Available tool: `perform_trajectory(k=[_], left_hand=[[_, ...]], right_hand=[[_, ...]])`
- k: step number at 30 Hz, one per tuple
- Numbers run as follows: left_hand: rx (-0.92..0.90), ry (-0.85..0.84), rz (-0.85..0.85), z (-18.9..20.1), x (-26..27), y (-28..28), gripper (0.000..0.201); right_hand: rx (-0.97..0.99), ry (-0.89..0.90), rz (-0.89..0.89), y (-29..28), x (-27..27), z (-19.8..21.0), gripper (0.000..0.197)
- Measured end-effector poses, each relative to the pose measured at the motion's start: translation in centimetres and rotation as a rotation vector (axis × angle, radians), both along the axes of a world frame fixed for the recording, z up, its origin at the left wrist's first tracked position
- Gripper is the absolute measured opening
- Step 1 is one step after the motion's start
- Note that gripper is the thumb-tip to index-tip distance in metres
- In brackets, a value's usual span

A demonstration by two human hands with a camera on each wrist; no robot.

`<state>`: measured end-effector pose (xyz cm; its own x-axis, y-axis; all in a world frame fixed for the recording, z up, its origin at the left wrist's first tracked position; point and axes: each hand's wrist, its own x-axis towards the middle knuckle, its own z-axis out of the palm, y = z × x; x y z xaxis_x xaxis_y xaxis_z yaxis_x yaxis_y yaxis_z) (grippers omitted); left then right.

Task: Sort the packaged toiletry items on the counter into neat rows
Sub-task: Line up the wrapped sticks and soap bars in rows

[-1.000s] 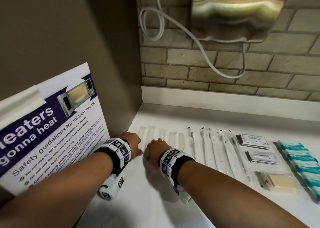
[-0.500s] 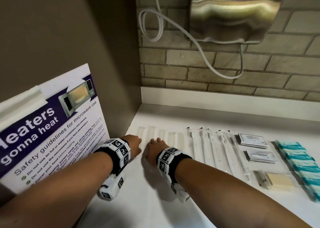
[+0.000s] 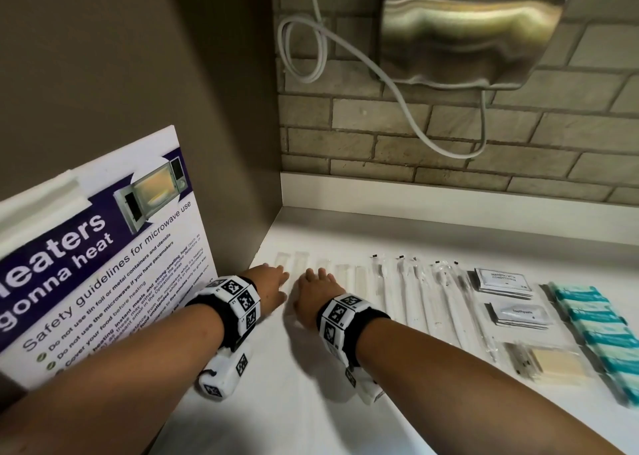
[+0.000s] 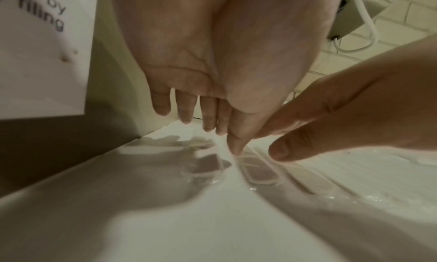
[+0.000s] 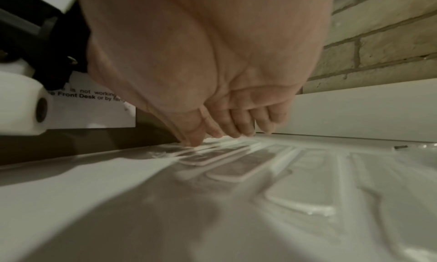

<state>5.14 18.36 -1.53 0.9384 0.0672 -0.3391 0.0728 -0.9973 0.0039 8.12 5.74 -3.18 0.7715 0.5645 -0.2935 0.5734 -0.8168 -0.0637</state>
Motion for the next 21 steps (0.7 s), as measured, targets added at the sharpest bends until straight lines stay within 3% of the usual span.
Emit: perform_trajectory(k=[5,21], left_hand=[[-0.018,0.056,-0.07,0.4,-0.4,-1.5,0.055],[0.021,0.13,-0.069,0.9,-0.8,-1.8,0.059]], right_hand=[[-0.141,0.02,-0.035,-1.7,0.3,0.6,0.066],[-0.097,0.047,-0.028,-2.4,0.0,0.4,0.062]])
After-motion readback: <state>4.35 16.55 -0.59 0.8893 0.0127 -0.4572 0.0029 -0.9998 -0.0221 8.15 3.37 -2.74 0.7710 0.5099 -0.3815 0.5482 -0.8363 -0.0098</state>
